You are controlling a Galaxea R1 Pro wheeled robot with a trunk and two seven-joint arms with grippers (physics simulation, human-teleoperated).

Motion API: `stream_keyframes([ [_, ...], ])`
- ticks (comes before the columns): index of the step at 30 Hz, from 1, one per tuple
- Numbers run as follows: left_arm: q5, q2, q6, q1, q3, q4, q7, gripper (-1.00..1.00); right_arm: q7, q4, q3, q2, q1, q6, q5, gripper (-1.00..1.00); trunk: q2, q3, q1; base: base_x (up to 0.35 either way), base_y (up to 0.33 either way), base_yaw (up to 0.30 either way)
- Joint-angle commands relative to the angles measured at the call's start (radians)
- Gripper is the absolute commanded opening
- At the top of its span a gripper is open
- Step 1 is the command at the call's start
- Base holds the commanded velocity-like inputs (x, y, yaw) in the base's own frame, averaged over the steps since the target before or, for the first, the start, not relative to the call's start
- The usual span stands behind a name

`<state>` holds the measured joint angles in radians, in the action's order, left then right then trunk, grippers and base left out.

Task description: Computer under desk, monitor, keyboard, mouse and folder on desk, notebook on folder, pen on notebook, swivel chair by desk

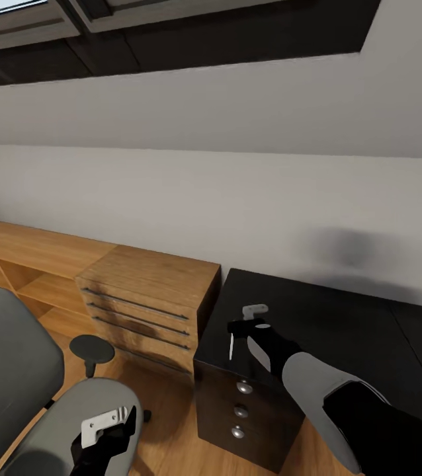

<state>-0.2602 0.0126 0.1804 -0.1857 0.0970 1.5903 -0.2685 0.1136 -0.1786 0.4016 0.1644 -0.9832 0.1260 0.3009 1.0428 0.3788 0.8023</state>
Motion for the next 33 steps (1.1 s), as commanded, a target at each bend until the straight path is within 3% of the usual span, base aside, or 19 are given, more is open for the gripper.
stream_keyframes([
  [1,-0.008,0.000,0.004,0.000,0.001,0.002,-0.006,1.00,0.006,-0.002,0.009,0.000,0.000,0.006,0.009,1.00,0.008,0.004,0.004,0.000,0.000,0.000],
  [16,-0.008,0.000,0.004,0.000,0.001,0.002,-0.006,1.00,0.007,-0.002,0.009,0.001,0.000,0.006,0.009,1.00,0.113,0.053,0.062,0.000,0.000,0.048],
  [33,-0.008,0.000,0.004,0.000,0.000,0.002,-0.006,1.00,0.008,-0.003,0.010,0.001,0.000,0.019,0.008,1.00,0.113,0.058,0.062,0.000,0.000,0.059],
])
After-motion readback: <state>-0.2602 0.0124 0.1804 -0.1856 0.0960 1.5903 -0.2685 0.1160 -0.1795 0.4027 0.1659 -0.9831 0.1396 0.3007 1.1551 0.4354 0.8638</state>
